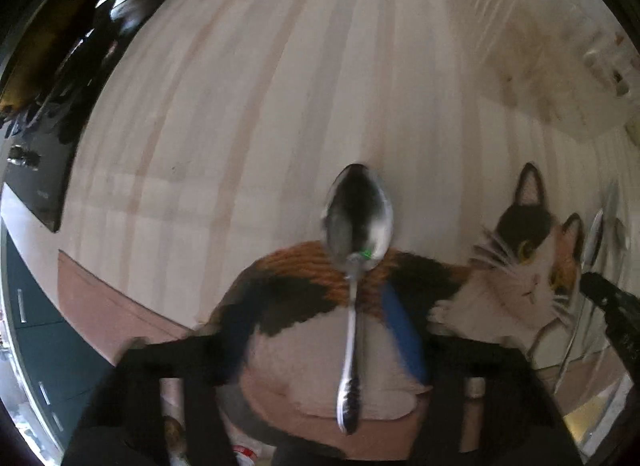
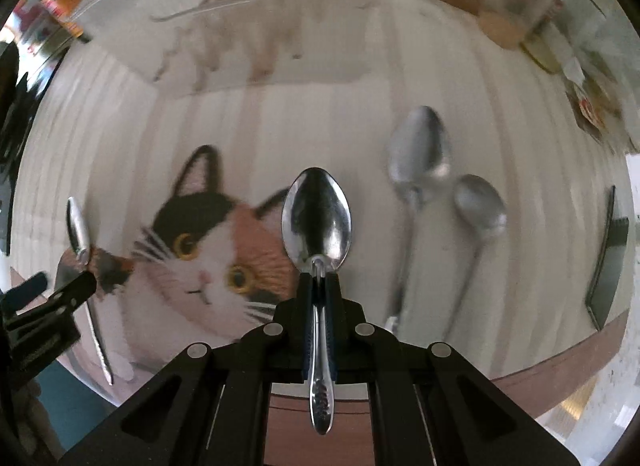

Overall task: Organize utensils
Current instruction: 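Grasp a steel spoon with the left tool while the right tool grasps another spoon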

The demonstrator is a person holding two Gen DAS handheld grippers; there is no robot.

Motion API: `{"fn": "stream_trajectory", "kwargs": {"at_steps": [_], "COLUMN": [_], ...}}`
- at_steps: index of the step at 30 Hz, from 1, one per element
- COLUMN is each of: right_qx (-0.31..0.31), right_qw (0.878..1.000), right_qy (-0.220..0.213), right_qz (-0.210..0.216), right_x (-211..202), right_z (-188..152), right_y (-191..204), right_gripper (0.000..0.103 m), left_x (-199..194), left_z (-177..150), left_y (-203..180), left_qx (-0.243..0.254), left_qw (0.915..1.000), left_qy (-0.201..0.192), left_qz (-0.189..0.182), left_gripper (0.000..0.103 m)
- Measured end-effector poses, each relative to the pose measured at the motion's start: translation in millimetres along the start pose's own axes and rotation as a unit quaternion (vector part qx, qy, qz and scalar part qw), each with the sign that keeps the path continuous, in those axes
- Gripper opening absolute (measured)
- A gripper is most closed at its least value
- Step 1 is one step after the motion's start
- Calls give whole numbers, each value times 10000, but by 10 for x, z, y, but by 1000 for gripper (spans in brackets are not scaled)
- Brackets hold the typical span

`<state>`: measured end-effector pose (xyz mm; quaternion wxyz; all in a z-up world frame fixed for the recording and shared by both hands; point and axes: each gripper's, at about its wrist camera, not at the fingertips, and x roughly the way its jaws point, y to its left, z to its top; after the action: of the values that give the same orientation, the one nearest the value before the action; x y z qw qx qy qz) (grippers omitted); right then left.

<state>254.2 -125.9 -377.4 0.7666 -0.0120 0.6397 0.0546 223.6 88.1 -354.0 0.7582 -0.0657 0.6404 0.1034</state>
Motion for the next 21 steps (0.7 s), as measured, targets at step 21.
{"fn": "stream_trajectory", "kwargs": {"at_steps": [21], "right_qx": [78], "right_qw": [9993], "right_qy": [-220], "right_qz": [307], "right_x": [-280], "right_z": [21], "right_y": [-148], "right_gripper": [6], "left_x": [-574], "left_z": [5], "left_y": [-268], "left_qx": [290], "left_qw": [9982], "left_qy": [-461], "left_qz": [-236], "left_gripper": [4]}}
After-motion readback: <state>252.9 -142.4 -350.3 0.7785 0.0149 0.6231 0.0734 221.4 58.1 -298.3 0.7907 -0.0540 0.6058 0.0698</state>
